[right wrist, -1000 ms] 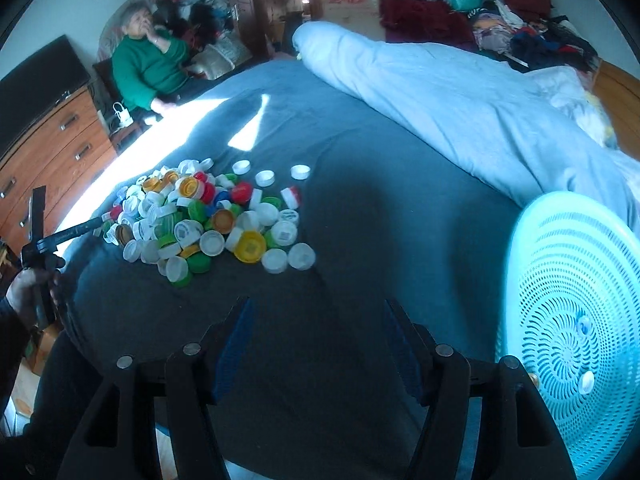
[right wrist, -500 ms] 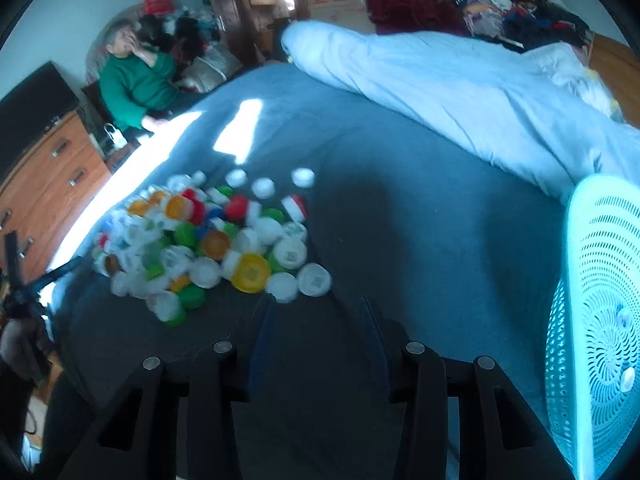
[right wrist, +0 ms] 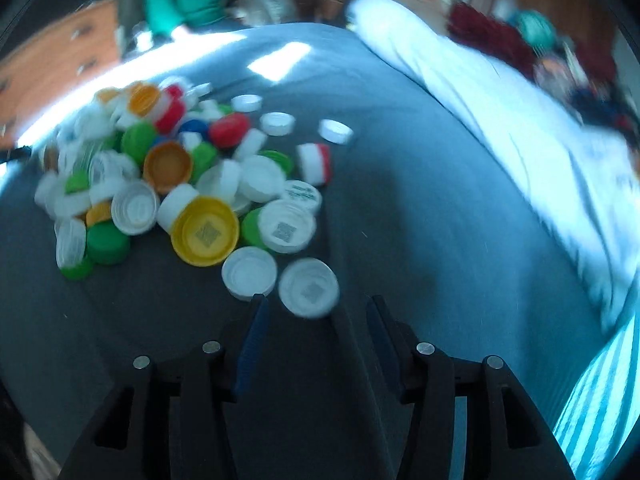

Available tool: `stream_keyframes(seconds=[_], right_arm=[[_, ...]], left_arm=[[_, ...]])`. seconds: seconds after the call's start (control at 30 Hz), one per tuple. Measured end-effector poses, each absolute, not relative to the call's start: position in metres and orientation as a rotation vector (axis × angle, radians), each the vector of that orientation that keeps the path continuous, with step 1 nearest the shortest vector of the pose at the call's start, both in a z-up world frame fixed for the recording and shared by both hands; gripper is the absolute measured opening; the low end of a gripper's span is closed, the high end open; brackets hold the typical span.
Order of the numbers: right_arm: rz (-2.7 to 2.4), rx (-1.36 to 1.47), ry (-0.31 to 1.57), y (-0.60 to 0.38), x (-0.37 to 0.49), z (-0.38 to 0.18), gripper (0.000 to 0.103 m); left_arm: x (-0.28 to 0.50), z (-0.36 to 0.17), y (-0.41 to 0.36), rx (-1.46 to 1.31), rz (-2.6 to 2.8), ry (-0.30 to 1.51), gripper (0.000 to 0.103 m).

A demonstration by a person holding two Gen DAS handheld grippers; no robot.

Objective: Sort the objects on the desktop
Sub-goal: 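Grasp a white cap with the left tool while the right tool grasps a QR-printed white cap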

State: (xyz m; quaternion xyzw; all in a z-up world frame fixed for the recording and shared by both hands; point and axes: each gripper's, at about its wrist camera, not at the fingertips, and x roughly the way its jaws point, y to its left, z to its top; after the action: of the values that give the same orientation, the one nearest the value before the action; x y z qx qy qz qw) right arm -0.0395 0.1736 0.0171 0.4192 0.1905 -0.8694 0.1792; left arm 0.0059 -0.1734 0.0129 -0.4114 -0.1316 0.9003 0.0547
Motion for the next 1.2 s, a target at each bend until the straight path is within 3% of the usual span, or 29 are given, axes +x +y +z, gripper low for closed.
stream_keyframes(seconds=[0.1,0.17,0.33,0.53,0.83,1.2], right_arm=[[-2.430,1.148,0.586,0.167,-0.044,0.014,0.053],[-2.422,1.202,0.538,0.171,-0.052,0.014,0.033],[-2.518,1.195,0.311,0.180,-0.045,0.057,0.033],[-2.579,1.002,0.041,0.133,-0.052,0.146,0.033],[-2.473,0.800,0.067,0.028,-0.037,0.234,0.034],[-2.541,0.729,0.083,0.054,-0.006,0.267,0.034]], left_arm=[[0.005,0.011,-0.169,-1.259,2.722,-0.407,0.026],[0.005,0.013,-0.164,-1.260,2.714,-0.406,0.026],[0.011,0.041,-0.149,-1.176,2.751,-0.392,0.026],[0.005,0.119,-0.125,-0.936,2.929,-0.375,0.026],[0.007,0.200,-0.115,-0.814,3.043,-0.304,0.026],[0.011,0.219,-0.089,-0.815,3.018,-0.267,0.026]])
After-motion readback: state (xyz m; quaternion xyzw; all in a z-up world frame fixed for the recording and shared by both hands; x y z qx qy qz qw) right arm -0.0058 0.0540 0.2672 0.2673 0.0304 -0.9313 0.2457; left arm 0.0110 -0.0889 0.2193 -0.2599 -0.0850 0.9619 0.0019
